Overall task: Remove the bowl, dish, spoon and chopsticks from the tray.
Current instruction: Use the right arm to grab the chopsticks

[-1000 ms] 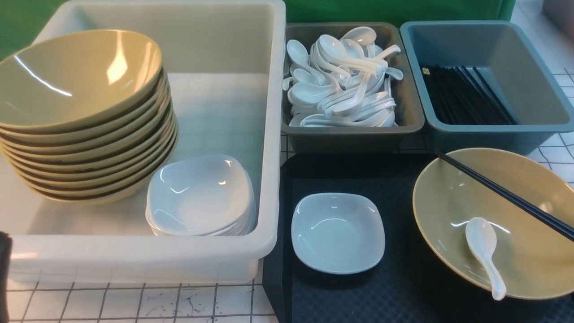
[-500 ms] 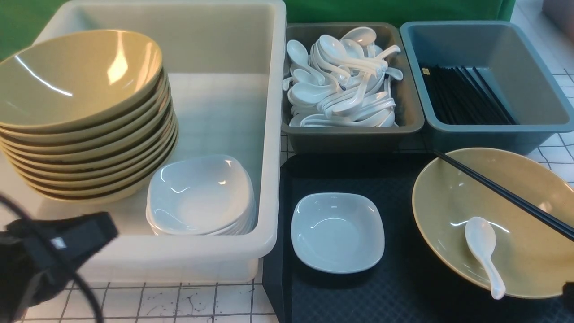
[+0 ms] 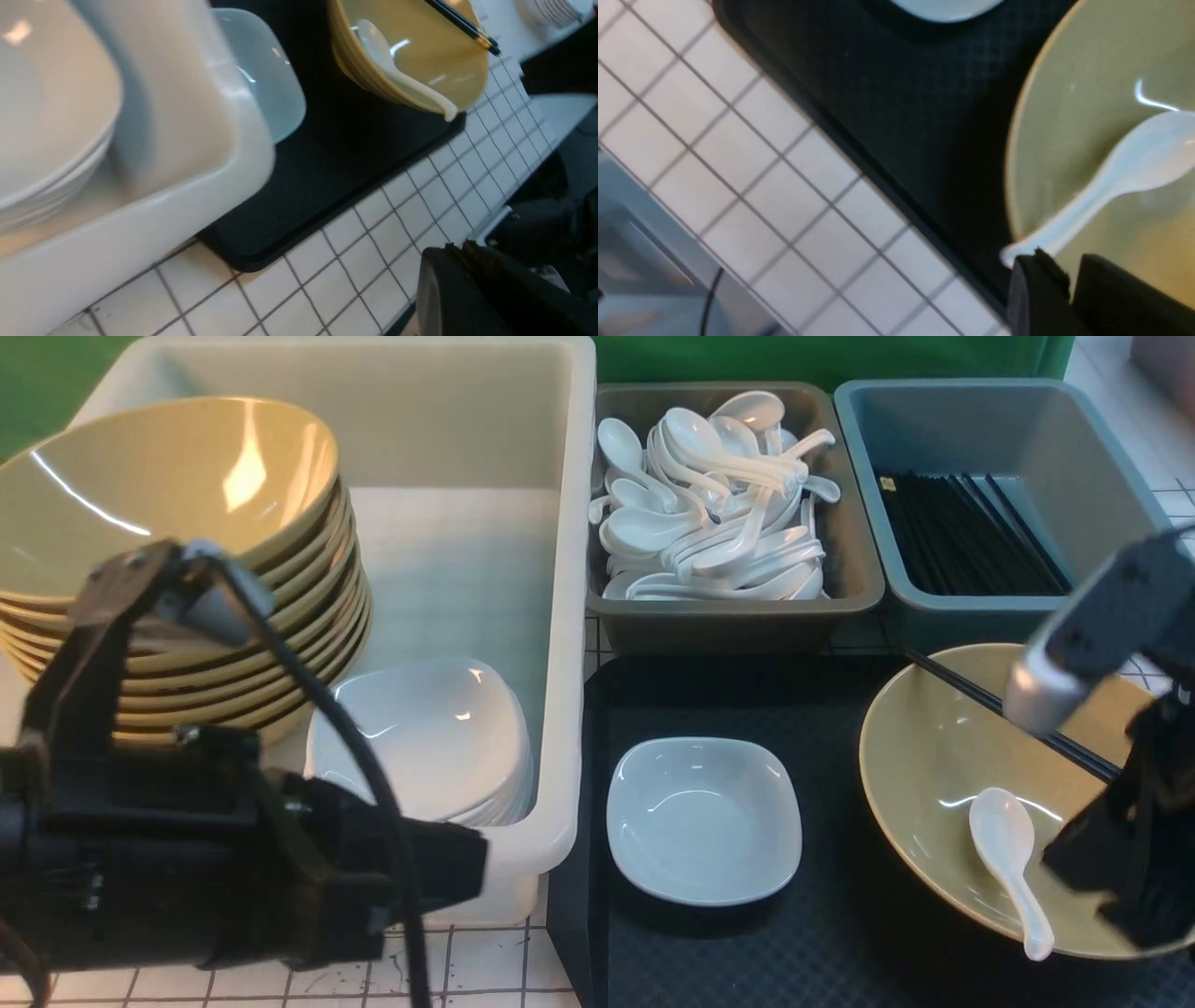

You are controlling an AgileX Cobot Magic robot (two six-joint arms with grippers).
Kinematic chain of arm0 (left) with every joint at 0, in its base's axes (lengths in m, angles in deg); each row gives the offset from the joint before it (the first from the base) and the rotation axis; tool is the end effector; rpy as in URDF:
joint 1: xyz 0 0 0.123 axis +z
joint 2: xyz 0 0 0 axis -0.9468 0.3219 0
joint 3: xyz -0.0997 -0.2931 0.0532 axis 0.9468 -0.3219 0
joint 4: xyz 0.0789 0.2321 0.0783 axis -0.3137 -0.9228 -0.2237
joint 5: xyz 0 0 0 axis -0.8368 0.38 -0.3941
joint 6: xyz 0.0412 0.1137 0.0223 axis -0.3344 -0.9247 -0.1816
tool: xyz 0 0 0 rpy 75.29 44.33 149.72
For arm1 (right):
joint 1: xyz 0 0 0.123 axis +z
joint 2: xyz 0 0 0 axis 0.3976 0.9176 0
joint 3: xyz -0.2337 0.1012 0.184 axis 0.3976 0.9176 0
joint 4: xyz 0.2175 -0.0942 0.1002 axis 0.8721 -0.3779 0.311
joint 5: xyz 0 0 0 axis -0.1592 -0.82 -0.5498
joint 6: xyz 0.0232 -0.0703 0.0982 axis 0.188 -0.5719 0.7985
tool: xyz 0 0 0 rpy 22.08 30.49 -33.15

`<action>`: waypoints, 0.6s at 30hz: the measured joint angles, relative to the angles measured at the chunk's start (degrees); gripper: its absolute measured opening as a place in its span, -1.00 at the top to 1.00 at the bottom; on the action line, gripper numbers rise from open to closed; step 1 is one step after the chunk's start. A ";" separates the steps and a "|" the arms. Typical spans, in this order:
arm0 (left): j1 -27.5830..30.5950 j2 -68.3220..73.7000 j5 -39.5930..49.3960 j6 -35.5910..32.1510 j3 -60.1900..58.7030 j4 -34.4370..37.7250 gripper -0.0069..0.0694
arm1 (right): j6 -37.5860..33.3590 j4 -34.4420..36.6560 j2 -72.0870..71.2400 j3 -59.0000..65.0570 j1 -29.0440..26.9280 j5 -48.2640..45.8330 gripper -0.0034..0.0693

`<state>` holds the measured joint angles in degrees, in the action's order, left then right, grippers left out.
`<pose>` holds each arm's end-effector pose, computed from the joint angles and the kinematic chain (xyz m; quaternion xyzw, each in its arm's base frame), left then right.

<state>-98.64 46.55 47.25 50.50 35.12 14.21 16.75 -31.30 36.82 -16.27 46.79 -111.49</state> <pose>0.1175 -0.1263 0.3405 0.2407 0.8572 -0.3347 0.3085 0.1986 0.0940 0.3243 -0.3233 0.9162 0.0476 0.2321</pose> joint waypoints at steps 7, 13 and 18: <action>-2.60 0.49 -0.98 -3.67 1.23 0.31 0.82 | -4.76 -0.85 2.51 -3.96 -14.89 -3.06 0.49; -2.67 0.54 -3.40 -9.23 1.23 6.18 0.82 | -7.63 -0.92 3.12 -3.96 -16.98 -1.88 0.15; -2.67 0.54 -4.05 -15.22 1.23 11.82 0.82 | -8.54 -0.85 5.78 -3.96 -17.05 -0.04 -0.31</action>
<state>-101.31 47.09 43.20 35.28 36.35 26.03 8.20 -32.16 42.60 -20.23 29.74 -111.53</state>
